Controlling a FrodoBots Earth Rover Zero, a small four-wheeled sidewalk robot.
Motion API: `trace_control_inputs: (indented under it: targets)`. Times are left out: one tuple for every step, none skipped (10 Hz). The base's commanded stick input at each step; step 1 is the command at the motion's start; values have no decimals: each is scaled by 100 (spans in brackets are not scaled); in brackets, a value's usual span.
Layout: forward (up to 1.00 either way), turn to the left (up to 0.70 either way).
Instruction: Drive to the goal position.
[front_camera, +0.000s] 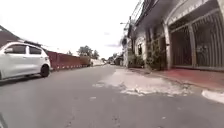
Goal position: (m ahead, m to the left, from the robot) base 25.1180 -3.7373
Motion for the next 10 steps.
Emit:
trace_control_inputs:
  targets:
    - [70, 0]
    - [70, 0]
    - [70, 0]
    - [70, 0]
    - [70, 0]
    - [70, 0]
    - [70, 0]
    - [70, 0]
    - [70, 0]
    - [70, 0]
